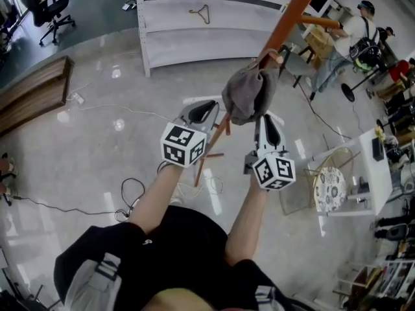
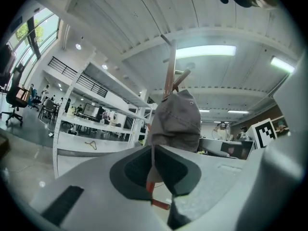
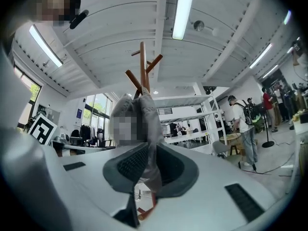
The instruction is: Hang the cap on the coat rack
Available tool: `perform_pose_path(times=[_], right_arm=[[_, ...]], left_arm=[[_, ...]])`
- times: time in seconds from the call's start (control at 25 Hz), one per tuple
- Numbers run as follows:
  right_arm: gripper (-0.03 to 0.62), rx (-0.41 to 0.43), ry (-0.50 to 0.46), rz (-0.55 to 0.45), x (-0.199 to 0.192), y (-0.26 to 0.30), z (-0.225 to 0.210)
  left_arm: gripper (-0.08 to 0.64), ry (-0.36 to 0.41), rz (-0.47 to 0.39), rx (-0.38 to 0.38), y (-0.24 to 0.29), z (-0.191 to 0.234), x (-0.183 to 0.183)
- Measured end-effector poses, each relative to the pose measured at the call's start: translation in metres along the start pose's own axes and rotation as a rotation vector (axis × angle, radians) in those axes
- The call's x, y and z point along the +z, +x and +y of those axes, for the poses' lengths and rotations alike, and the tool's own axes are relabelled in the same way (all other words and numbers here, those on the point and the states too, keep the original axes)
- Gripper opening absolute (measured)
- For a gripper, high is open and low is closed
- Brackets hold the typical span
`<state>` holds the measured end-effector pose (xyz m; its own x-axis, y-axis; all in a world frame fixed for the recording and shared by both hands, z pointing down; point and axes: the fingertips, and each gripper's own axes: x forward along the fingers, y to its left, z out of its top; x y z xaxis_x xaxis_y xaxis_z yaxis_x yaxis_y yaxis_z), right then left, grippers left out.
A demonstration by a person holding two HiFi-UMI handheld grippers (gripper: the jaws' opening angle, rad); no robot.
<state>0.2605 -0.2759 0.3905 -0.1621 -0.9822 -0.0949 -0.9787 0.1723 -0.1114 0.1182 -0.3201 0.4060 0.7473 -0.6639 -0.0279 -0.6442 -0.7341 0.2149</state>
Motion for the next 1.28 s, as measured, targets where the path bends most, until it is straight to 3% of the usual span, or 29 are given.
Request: perform_pose_path(times=[0.16, 0.4, 1.28], right_arm=[[0.011, -0.040, -0.009, 0.071, -0.021, -0.009, -0.002], [0.003, -0.081, -0.036, 0.142, -0.038, -0.024, -0.005], [0.003, -0.048, -0.043, 0.146, -0.044, -0.019, -0.002]], left_arm=[[0.000, 0.007, 0.026, 0.019, -0.007, -0.007, -0.014], [0.000, 0.016, 0.037, 0.038, -0.012, -0.018, -0.021], [0.000, 0.022, 0.058, 0.066, -0.008, -0.012, -0.031]])
